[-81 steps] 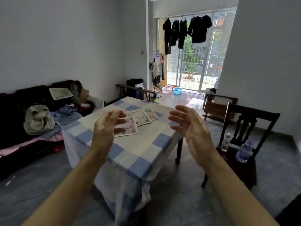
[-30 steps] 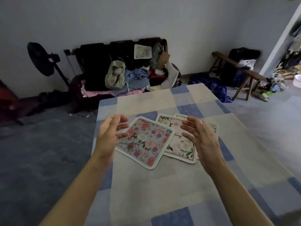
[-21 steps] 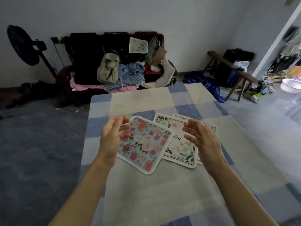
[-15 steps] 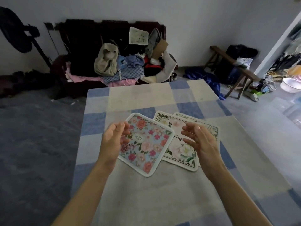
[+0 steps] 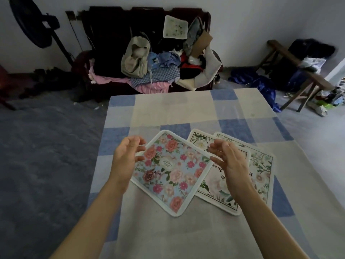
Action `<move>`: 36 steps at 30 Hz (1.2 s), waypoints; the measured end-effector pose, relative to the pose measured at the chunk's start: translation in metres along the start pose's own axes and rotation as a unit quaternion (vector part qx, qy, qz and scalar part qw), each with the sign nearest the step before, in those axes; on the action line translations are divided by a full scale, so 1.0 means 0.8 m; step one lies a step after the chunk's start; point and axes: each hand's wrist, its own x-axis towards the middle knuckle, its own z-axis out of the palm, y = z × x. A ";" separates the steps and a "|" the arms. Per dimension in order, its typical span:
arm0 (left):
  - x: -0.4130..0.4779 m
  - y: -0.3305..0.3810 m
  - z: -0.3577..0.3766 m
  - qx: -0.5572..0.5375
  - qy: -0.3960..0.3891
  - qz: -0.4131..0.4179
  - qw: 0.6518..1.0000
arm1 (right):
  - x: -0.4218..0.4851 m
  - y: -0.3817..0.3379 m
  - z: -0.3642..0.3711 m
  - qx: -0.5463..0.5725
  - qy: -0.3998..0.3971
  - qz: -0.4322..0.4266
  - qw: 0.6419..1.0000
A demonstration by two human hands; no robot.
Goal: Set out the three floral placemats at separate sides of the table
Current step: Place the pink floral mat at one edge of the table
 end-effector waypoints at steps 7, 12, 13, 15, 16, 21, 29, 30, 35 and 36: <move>0.069 -0.057 0.001 0.093 -0.009 -0.044 0.995 | 0.042 0.066 -0.007 -0.053 0.057 0.061 0.995; 0.109 -0.102 -0.006 0.162 -0.024 -0.065 0.984 | 0.053 0.120 -0.004 -0.104 0.107 0.137 0.979; 0.116 -0.110 -0.007 0.178 -0.030 -0.064 0.981 | 0.053 0.129 -0.004 -0.120 0.116 0.151 0.974; 0.128 -0.126 -0.010 0.218 -0.045 -0.058 0.973 | 0.050 0.145 -0.002 -0.155 0.127 0.176 0.964; 0.134 -0.134 -0.011 0.250 -0.051 -0.051 0.966 | 0.048 0.153 -0.001 -0.180 0.127 0.184 0.958; 0.161 -0.166 -0.014 0.379 -0.065 -0.070 0.920 | 0.044 0.176 0.006 -0.311 0.108 0.255 0.909; 0.167 -0.187 -0.005 0.545 -0.085 -0.077 0.831 | 0.057 0.188 0.018 -0.399 0.071 0.235 0.883; 0.168 -0.186 -0.005 0.545 -0.078 -0.076 0.832 | 0.059 0.189 0.014 -0.414 0.068 0.228 0.879; 0.165 -0.172 -0.008 0.531 -0.041 -0.013 0.847 | 0.067 0.194 -0.001 -0.393 0.091 0.249 0.880; 0.163 -0.168 -0.009 0.525 -0.034 0.001 0.850 | 0.067 0.194 -0.002 -0.379 0.094 0.254 0.885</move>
